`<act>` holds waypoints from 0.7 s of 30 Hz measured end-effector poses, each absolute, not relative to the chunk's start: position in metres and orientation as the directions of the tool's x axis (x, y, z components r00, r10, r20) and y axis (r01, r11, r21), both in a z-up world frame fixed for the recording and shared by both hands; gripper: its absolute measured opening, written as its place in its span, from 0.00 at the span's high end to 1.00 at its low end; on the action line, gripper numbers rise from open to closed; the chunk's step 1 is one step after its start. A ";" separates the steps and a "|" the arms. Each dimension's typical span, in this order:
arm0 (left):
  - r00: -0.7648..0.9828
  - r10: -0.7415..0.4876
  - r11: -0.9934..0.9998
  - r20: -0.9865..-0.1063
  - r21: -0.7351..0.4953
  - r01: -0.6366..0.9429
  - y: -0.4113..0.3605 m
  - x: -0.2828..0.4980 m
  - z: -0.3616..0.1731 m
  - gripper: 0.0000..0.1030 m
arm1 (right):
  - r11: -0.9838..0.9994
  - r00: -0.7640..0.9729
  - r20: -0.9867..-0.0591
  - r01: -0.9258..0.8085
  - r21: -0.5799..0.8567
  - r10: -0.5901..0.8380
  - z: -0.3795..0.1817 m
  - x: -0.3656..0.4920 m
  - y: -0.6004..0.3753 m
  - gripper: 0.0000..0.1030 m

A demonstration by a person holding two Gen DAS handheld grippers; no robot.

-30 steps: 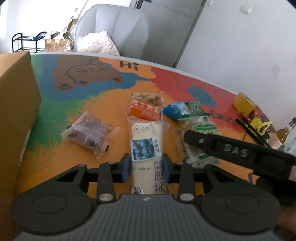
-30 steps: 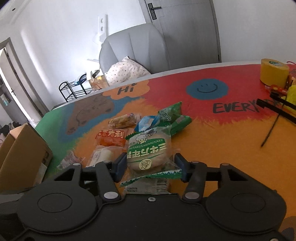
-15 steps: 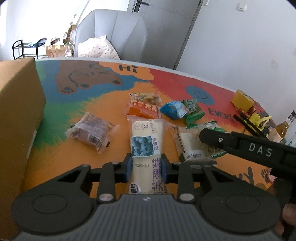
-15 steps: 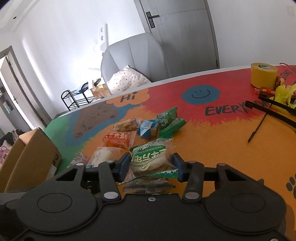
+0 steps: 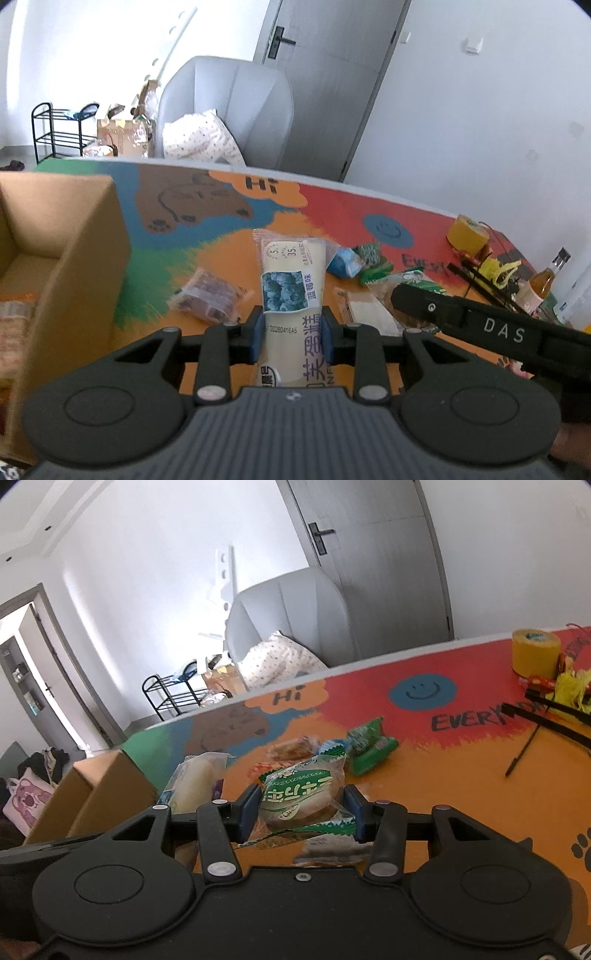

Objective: Organize snacks
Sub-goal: 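Carry both packs over the cardboard box and open both tools to drop them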

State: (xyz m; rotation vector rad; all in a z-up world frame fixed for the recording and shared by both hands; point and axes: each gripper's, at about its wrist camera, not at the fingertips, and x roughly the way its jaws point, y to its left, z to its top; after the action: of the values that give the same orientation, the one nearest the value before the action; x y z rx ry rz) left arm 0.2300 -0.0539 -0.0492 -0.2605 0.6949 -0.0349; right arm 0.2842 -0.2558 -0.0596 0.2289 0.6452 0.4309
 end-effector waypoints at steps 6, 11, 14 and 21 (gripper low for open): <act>0.792 -0.093 0.969 -0.603 -0.239 -0.068 -0.041 0.222 -0.032 0.71 | 0.870 0.713 -0.503 -0.360 0.336 0.489 -0.045 0.278 -0.242 0.55; 0.812 -0.066 0.968 -0.580 -0.235 -0.089 -0.027 0.214 -0.018 0.71 | 0.851 0.704 -0.480 -0.407 0.332 0.524 -0.034 0.273 -0.223 0.55; 0.821 -0.044 0.968 -0.569 -0.229 -0.107 -0.015 0.209 -0.009 0.71 | 0.841 0.696 -0.472 -0.430 0.328 0.540 -0.030 0.272 -0.211 0.55; 0.832 0.014 0.967 -0.554 -0.203 -0.152 0.010 0.198 0.004 0.71 | 0.816 0.680 -0.452 -0.471 0.334 0.577 -0.024 0.272 -0.185 0.55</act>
State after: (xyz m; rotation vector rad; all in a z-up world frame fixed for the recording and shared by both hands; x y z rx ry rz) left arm 0.1985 0.0102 0.0042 -0.2448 0.5821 0.0893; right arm 0.2721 -0.1849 -0.0238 0.1973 0.5731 0.5926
